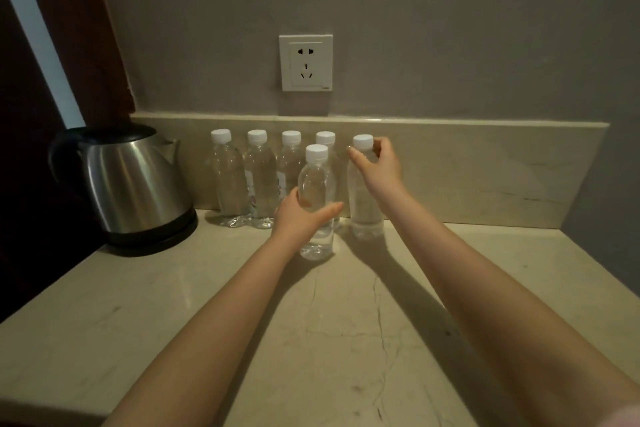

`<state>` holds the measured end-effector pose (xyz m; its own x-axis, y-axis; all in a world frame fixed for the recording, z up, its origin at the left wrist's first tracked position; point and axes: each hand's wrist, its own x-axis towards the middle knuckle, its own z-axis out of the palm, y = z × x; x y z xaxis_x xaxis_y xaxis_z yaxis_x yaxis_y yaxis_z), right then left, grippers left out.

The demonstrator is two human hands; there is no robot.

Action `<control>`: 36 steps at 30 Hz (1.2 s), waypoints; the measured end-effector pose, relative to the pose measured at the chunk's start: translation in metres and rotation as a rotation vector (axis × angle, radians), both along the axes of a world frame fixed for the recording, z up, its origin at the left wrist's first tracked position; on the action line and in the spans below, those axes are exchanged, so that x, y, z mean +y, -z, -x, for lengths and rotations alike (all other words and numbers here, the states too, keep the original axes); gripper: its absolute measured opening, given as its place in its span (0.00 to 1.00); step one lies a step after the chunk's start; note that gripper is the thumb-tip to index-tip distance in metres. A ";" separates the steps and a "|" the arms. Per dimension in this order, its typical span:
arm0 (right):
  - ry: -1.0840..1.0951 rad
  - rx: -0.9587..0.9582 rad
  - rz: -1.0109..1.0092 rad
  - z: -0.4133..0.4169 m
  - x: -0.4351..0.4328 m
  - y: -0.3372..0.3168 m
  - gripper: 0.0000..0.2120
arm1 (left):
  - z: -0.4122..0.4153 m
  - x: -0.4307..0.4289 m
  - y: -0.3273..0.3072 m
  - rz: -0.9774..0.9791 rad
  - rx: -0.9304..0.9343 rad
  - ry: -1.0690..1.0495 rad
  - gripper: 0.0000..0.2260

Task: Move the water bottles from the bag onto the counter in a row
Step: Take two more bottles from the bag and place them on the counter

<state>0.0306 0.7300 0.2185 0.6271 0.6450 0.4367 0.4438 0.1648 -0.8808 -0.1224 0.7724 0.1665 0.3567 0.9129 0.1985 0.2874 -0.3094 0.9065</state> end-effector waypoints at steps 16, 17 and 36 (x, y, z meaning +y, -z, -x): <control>-0.024 -0.240 0.560 -0.011 -0.028 0.057 0.22 | 0.015 0.014 -0.011 -0.164 0.264 0.159 0.34; 0.015 -0.263 0.610 -0.010 -0.022 0.056 0.23 | 0.015 0.015 -0.011 -0.171 0.278 0.157 0.35; -0.233 -0.052 0.188 -0.031 -0.093 -0.008 0.11 | -0.047 -0.023 -0.013 -0.174 0.284 0.395 0.20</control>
<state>0.0616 0.6367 0.2262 0.4324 0.8415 0.3239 0.4585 0.1041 -0.8826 -0.0755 0.7489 0.1795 0.7298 0.6593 0.1809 0.3452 -0.5837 0.7350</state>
